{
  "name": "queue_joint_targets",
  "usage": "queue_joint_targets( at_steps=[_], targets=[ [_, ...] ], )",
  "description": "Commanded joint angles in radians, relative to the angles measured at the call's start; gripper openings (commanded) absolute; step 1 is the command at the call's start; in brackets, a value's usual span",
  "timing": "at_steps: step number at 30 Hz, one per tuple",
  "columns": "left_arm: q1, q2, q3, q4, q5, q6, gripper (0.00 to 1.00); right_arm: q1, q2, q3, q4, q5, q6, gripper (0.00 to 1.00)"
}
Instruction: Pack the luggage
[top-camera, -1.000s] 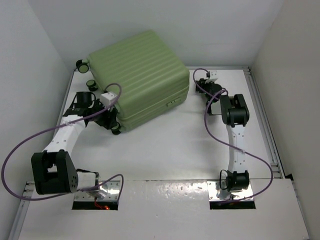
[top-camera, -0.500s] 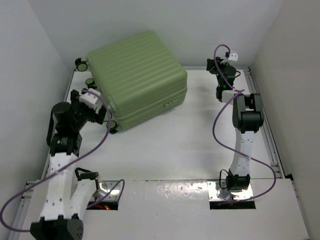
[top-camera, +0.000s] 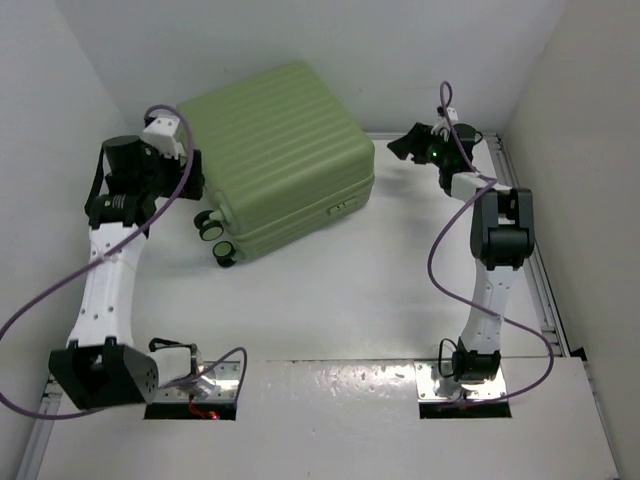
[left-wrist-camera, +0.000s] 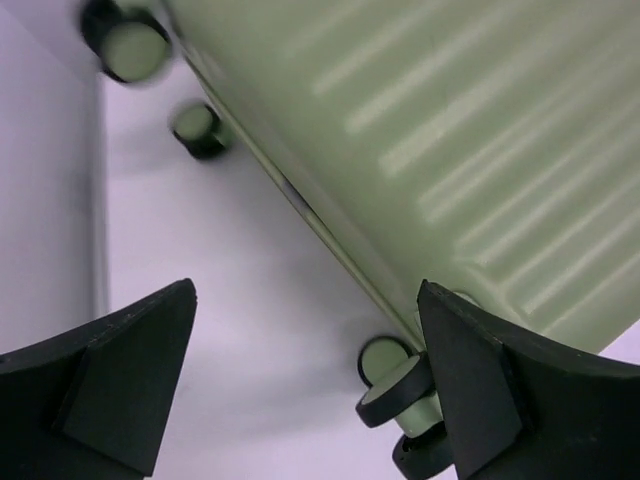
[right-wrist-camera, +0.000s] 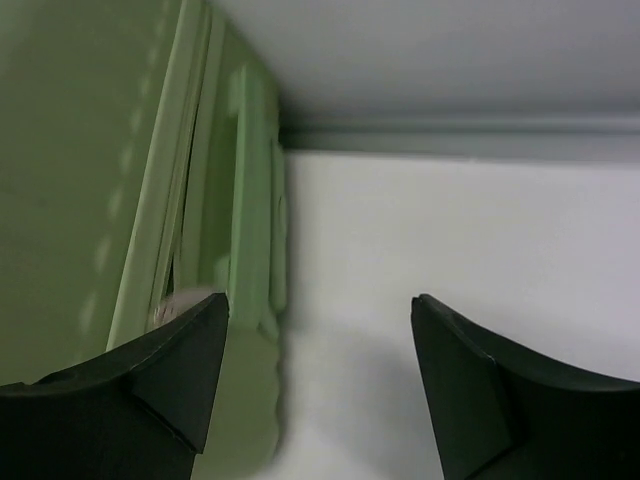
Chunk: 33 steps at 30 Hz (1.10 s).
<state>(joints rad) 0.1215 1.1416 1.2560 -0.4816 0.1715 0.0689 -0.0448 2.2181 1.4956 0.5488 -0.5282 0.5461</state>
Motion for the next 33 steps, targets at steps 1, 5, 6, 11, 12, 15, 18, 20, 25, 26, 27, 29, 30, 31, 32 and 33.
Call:
queue_joint_targets(
  at_steps=[1, 5, 6, 11, 12, 15, 18, 20, 25, 26, 27, 29, 30, 31, 32, 33],
  targets=[
    [0.036, 0.065, 0.083, -0.185, 0.226, 0.130, 0.96, -0.024, -0.110, -0.055, -0.087, -0.162, -0.038, 0.73],
    [0.047, 0.159, 0.167, -0.434, 0.393, 0.440, 0.85, -0.059, -0.167, -0.113, -0.142, -0.181, -0.077, 0.75],
    [0.047, 0.171, 0.177, -0.496, 0.393, 0.471, 0.84, -0.064, -0.173, -0.123, -0.144, -0.182, -0.087, 0.75],
    [0.119, 0.155, 0.132, -0.520, 0.434, 0.563, 0.80, -0.086, -0.210, -0.140, -0.196, -0.191, -0.146, 0.81],
    [0.144, 0.132, 0.108, -0.465, 0.434, 0.522, 0.80, -0.086, -0.210, -0.147, -0.181, -0.140, -0.144, 0.81],
    [0.196, 0.042, -0.004, -0.182, 0.306, 0.262, 0.87, -0.089, -0.184, -0.144, -0.069, -0.011, -0.085, 0.73],
    [0.196, 0.030, -0.035, -0.058, 0.257, 0.151, 0.88, -0.084, -0.056, 0.005, -0.019, 0.031, 0.108, 0.67],
    [0.184, 0.041, -0.046, -0.037, 0.231, 0.096, 0.88, -0.073, 0.056, 0.157, -0.050, 0.020, 0.153, 0.66],
    [0.194, 0.089, -0.056, -0.037, 0.177, 0.063, 0.88, 0.035, 0.189, 0.416, -0.243, -0.018, 0.069, 0.70],
    [0.195, 0.089, -0.056, -0.037, 0.177, 0.051, 0.88, 0.037, 0.216, 0.458, -0.240, -0.029, 0.072, 0.71],
    [0.195, 0.089, -0.067, -0.037, 0.177, 0.040, 0.88, 0.064, 0.250, 0.507, -0.283, -0.050, 0.068, 0.72],
    [0.195, 0.089, -0.067, -0.037, 0.177, 0.040, 0.88, 0.095, 0.299, 0.566, -0.283, -0.081, 0.071, 0.75],
    [0.185, 0.089, -0.076, -0.037, 0.177, 0.031, 0.88, 0.100, 0.308, 0.566, -0.259, -0.087, 0.071, 0.75],
    [0.185, 0.098, -0.076, -0.037, 0.177, 0.031, 0.88, 0.118, 0.321, 0.568, -0.250, -0.099, 0.086, 0.75],
    [0.185, 0.098, -0.076, -0.037, 0.177, 0.031, 0.88, 0.123, 0.331, 0.578, -0.257, -0.108, 0.095, 0.75],
    [0.185, 0.098, -0.076, -0.037, 0.177, 0.031, 0.88, 0.138, 0.353, 0.603, -0.292, -0.131, 0.078, 0.75]
  ],
)
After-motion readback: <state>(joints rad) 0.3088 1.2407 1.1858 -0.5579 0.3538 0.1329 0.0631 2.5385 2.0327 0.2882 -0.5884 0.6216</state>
